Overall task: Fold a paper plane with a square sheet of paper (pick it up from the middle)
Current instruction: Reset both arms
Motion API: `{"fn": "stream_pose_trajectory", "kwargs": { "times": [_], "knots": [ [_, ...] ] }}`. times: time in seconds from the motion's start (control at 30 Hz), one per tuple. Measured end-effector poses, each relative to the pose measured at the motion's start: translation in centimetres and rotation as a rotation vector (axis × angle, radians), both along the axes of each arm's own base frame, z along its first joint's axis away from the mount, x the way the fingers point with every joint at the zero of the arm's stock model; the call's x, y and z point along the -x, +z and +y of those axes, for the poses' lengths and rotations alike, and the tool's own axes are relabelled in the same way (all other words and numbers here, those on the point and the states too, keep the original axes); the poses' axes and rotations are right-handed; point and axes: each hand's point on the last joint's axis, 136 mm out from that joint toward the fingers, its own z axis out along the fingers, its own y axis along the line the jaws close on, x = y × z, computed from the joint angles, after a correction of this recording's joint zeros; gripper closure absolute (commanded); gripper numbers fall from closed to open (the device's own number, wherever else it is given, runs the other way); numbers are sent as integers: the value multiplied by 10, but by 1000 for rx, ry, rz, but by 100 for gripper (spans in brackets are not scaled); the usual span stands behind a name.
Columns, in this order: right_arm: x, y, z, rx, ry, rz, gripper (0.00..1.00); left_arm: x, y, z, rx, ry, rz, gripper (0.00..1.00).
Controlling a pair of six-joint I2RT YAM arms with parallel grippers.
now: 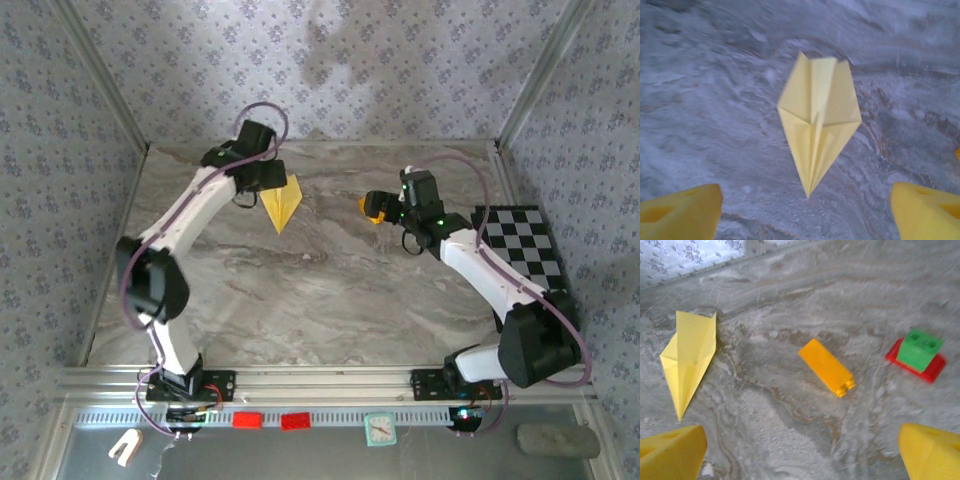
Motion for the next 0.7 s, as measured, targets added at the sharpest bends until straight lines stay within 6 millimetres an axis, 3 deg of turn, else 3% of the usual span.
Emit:
{"fn": "stream_pose_trajectory", "kwargs": {
  "times": [0.13, 0.23, 0.3, 0.37, 0.47, 0.57, 0.7],
  "knots": [
    [-3, 26, -21, 114, -24, -95, 0, 27, 25, 57, -25, 102, -171, 0],
    [0, 40, -39, 187, -59, -177, 0, 43, 21, 105, -33, 196, -253, 0],
    [5, 37, -53, 237, -91, -214, 0, 53, 7, 137, -50, 260, -284, 0],
    [10, 25, -71, 290, -135, -235, 0, 64, -16, 167, -74, 317, -301, 0],
    [19, -9, -102, 352, -209, -201, 0, 83, -53, 195, -110, 361, -303, 0],
    [29, -40, -137, 389, -302, -151, 0, 98, -80, 211, -145, 371, -305, 0],
    [42, -74, -165, 423, -379, -128, 0, 101, -97, 215, -174, 339, -341, 0]
  ]
}}
